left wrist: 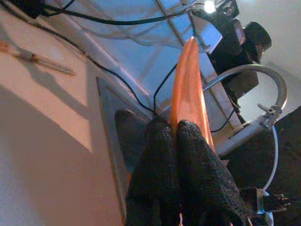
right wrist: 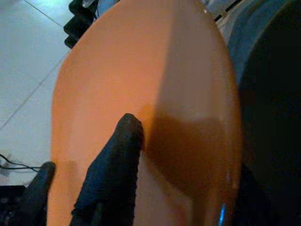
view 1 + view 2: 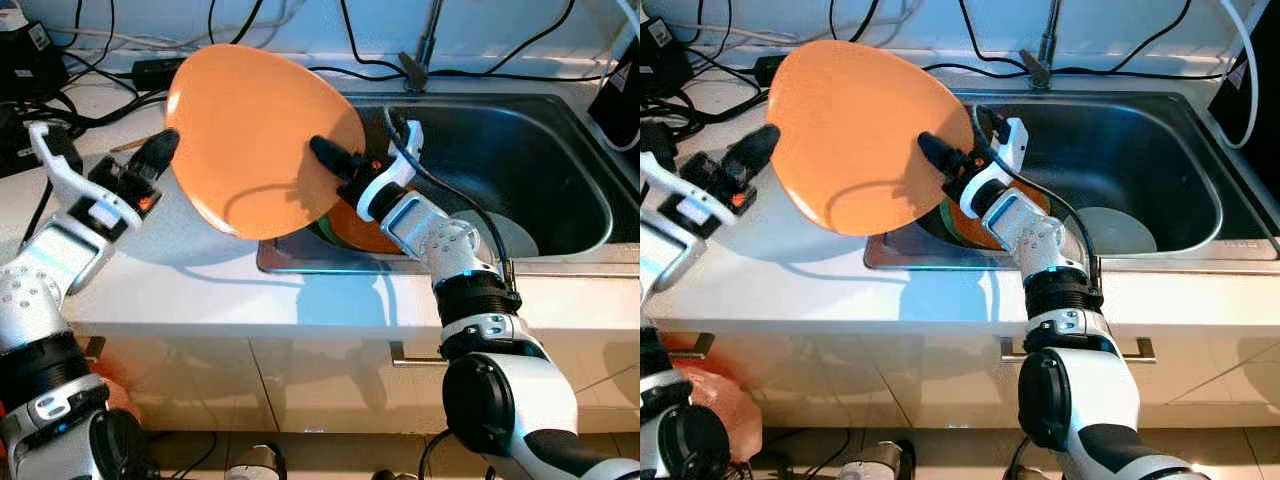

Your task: Kitchen organization

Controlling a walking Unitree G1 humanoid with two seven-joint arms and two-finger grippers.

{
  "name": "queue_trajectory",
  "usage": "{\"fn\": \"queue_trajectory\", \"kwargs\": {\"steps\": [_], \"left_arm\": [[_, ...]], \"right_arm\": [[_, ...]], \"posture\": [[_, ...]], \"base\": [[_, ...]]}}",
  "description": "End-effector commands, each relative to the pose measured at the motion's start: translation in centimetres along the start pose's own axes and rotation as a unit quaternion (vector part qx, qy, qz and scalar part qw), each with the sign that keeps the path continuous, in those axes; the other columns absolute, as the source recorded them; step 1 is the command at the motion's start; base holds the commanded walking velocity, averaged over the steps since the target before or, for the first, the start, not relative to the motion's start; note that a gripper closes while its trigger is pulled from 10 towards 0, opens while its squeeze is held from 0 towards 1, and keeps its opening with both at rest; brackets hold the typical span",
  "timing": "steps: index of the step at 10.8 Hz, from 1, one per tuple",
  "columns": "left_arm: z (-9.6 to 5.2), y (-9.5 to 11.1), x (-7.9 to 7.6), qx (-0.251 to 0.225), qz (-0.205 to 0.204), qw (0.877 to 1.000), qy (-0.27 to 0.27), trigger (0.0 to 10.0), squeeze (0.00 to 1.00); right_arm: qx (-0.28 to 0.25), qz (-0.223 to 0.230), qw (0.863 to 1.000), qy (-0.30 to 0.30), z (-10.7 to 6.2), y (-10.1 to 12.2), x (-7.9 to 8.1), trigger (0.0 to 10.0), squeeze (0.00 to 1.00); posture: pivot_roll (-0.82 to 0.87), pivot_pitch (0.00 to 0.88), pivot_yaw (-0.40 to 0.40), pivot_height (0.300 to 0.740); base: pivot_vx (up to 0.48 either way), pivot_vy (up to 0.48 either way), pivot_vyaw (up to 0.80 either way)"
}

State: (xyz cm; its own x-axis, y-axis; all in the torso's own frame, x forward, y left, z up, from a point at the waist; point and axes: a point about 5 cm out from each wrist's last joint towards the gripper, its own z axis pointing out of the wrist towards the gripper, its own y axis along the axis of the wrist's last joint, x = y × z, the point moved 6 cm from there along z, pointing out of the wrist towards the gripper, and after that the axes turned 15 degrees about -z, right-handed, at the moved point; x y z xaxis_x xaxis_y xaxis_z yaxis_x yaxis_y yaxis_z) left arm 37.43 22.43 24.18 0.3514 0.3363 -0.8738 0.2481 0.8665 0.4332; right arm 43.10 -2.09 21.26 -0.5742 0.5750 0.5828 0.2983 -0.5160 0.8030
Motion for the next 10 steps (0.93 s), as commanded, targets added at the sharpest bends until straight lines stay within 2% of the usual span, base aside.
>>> {"fn": "queue_trajectory", "kwargs": {"steps": [1,2,3,4,5,6,8,10], "left_arm": [[0.3,-0.1,-0.9,0.000,0.003,1.000,-0.024,0.0,0.00],[0.4,-0.2,-1.0,0.000,0.007,1.000,-0.023,0.0,0.00],[0.6,-0.4,-1.2,0.006,0.016,1.000,-0.025,3.1,0.00],[0.9,-0.7,-1.3,0.006,0.037,0.999,-0.018,10.0,0.00],[1.1,-0.6,-1.2,0.002,0.045,0.999,-0.011,10.0,0.00],[1.5,-0.8,-1.5,0.004,0.048,0.999,-0.012,10.0,1.00],[1.6,-1.6,-1.7,0.021,0.058,0.998,-0.018,10.0,1.00],[1.7,-1.8,-1.3,0.021,0.061,0.998,-0.010,10.0,1.00]], "right_arm": [[-0.007,-0.003,1.000,0.012,0.3,0.9,0.9,0.0,0.00],[-0.009,-0.001,1.000,0.011,0.3,1.0,0.8,0.0,0.00],[-0.009,0.003,1.000,0.008,0.2,1.0,0.6,0.0,0.00],[-0.009,0.003,1.000,0.006,0.2,1.0,0.5,0.0,0.00],[-0.010,0.003,1.000,0.005,0.2,1.0,0.5,0.0,0.00],[-0.015,-0.001,1.000,0.008,0.2,1.2,0.5,0.0,0.00],[-0.027,-0.001,1.000,0.004,0.0,1.8,0.4,0.0,0.00],[-0.053,0.001,0.998,-0.031,-0.3,3.0,-1.0,0.0,0.00]], "posture": [[0.22,0.100,0.009,0.740],[0.22,0.099,0.009,0.740],[0.22,0.098,0.010,0.740],[0.22,0.095,0.011,0.740],[0.22,0.094,0.011,0.740],[0.21,0.091,0.015,0.740],[0.21,0.090,0.016,0.740],[0.21,0.087,0.016,0.740]], "base": [[0.000,0.000,0.00],[0.000,0.000,0.00],[0.000,0.000,0.00],[0.000,0.000,0.00],[0.000,0.000,0.00],[0.000,0.000,0.00],[0.000,0.000,0.00],[0.000,0.000,0.00]]}}
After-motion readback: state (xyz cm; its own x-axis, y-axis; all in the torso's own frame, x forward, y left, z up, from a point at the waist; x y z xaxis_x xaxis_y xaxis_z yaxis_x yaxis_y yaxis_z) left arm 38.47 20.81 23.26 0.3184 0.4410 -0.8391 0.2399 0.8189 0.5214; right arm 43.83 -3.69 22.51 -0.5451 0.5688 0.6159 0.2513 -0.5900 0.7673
